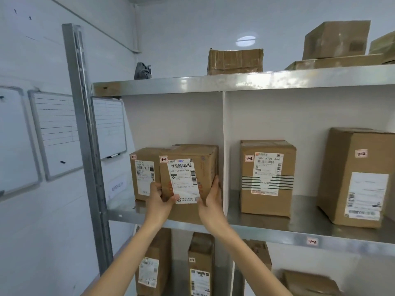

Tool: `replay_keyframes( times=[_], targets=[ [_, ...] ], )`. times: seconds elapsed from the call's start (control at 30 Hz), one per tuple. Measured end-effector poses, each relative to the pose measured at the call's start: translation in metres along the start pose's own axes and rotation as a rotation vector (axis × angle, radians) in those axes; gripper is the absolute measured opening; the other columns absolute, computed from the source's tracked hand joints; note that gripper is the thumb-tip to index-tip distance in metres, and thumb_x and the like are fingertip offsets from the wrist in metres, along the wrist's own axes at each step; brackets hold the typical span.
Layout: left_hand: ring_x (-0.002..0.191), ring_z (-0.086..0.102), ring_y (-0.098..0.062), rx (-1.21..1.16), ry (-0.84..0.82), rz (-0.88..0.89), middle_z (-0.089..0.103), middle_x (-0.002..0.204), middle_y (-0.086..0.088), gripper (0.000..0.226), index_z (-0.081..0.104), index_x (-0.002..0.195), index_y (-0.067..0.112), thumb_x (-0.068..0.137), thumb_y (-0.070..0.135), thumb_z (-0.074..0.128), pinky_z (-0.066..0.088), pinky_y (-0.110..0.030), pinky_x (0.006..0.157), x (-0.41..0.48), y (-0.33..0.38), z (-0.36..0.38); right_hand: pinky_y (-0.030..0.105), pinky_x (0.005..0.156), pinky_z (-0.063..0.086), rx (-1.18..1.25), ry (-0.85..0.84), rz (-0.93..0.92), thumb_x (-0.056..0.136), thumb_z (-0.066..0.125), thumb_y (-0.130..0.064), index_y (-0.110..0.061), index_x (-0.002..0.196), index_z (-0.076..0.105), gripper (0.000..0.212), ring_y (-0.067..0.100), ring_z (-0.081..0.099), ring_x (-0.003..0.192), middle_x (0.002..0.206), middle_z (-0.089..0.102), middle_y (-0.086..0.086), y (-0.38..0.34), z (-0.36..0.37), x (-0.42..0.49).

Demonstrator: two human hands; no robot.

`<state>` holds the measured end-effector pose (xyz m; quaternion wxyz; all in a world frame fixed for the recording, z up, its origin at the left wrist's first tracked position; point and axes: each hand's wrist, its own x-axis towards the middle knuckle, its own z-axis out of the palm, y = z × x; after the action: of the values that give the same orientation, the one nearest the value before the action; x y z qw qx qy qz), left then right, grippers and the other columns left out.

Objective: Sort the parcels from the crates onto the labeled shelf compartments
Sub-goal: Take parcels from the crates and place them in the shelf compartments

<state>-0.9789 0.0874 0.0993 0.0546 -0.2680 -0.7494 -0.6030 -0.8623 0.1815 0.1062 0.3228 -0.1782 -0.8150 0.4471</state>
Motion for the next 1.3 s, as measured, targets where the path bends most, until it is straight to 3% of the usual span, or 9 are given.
replay_keyframes(
  times=[0.13,0.3,0.4,0.53,0.7,0.87,1.03,1.17,1.3],
  targets=[
    [0.098,0.054,-0.012,-0.015,-0.028,0.035,0.058,0.109,0.001,0.040,0.037,0.105,0.019,0.082,0.017,0.070,0.044,-0.024,0.075,0.015,-0.009,0.011,0.030,0.116,0.016,0.045,0.059,-0.001,0.097,0.045,-0.011,-0.025,0.149,-0.013,0.079,0.014,0.011,0.145,0.158,0.008,-0.005,0.011,0.006,0.011],
    [0.095,0.052,-0.006,-0.041,-0.039,0.067,0.052,0.107,0.005,0.039,0.038,0.109,0.018,0.084,0.018,0.068,0.036,-0.009,0.065,0.027,-0.015,0.028,0.010,0.099,0.027,0.074,0.172,0.012,0.092,0.045,0.005,-0.024,0.152,0.000,0.080,0.007,0.033,0.136,0.150,0.033,-0.005,0.015,0.009,0.024],
    [0.086,0.052,0.004,-0.065,-0.060,0.071,0.053,0.103,0.008,0.040,0.038,0.112,0.015,0.085,0.016,0.067,0.038,-0.008,0.062,0.033,-0.017,0.033,0.021,0.107,0.031,0.084,0.224,0.026,0.092,0.045,0.008,-0.025,0.152,0.001,0.081,0.008,0.035,0.136,0.148,0.037,-0.004,0.018,0.015,0.030],
    [0.085,0.052,0.001,-0.096,-0.079,0.072,0.052,0.099,0.009,0.041,0.034,0.114,0.012,0.087,0.012,0.064,0.039,-0.006,0.065,0.037,-0.015,0.040,0.032,0.112,0.035,0.079,0.294,0.026,0.092,0.046,0.008,-0.022,0.152,0.003,0.079,0.009,0.036,0.136,0.148,0.038,-0.001,0.019,0.020,0.036],
    [0.095,0.053,-0.009,-0.108,-0.082,0.074,0.056,0.109,0.001,0.040,0.031,0.112,0.016,0.088,0.014,0.063,0.038,-0.005,0.068,0.041,-0.015,0.045,0.028,0.109,0.037,-0.011,0.340,0.032,0.090,0.047,0.009,-0.019,0.152,0.001,0.082,0.014,0.040,0.134,0.148,0.038,0.002,0.020,0.021,0.043],
    [0.109,0.059,-0.021,-0.147,-0.100,0.029,0.061,0.120,-0.010,0.042,0.032,0.116,0.011,0.088,0.011,0.063,0.043,-0.023,0.085,0.043,-0.015,0.045,0.024,0.098,0.043,-0.054,0.328,0.110,0.088,0.044,0.011,-0.020,0.151,-0.005,0.086,0.018,0.053,0.123,0.143,0.046,0.003,0.019,0.023,0.048],
    [0.108,0.057,-0.020,-0.164,-0.104,0.024,0.060,0.118,-0.009,0.041,0.033,0.118,0.010,0.089,0.011,0.061,0.042,-0.024,0.084,0.039,-0.012,0.043,0.029,0.108,0.034,-0.003,0.306,0.183,0.095,0.043,0.000,-0.014,0.150,-0.007,0.076,0.022,0.040,0.135,0.150,0.037,0.006,0.011,0.025,0.039],
    [0.105,0.056,-0.018,-0.147,-0.108,0.025,0.060,0.119,-0.010,0.044,0.033,0.124,0.007,0.089,0.009,0.060,0.041,-0.024,0.083,0.036,-0.009,0.041,0.033,0.112,0.028,0.003,0.224,0.272,0.096,0.047,-0.007,-0.015,0.150,-0.014,0.081,0.024,0.028,0.142,0.157,0.021,0.006,0.012,0.029,0.026],
    [0.119,0.052,-0.025,-0.139,-0.113,0.006,0.055,0.129,-0.011,0.054,0.031,0.133,0.008,0.088,0.010,0.061,0.042,-0.030,0.094,0.032,-0.006,0.041,0.032,0.115,0.022,-0.019,0.177,0.224,0.094,0.049,-0.008,-0.017,0.150,-0.015,0.086,0.020,0.013,0.146,0.159,0.005,0.002,0.014,0.037,0.001]
  ],
)
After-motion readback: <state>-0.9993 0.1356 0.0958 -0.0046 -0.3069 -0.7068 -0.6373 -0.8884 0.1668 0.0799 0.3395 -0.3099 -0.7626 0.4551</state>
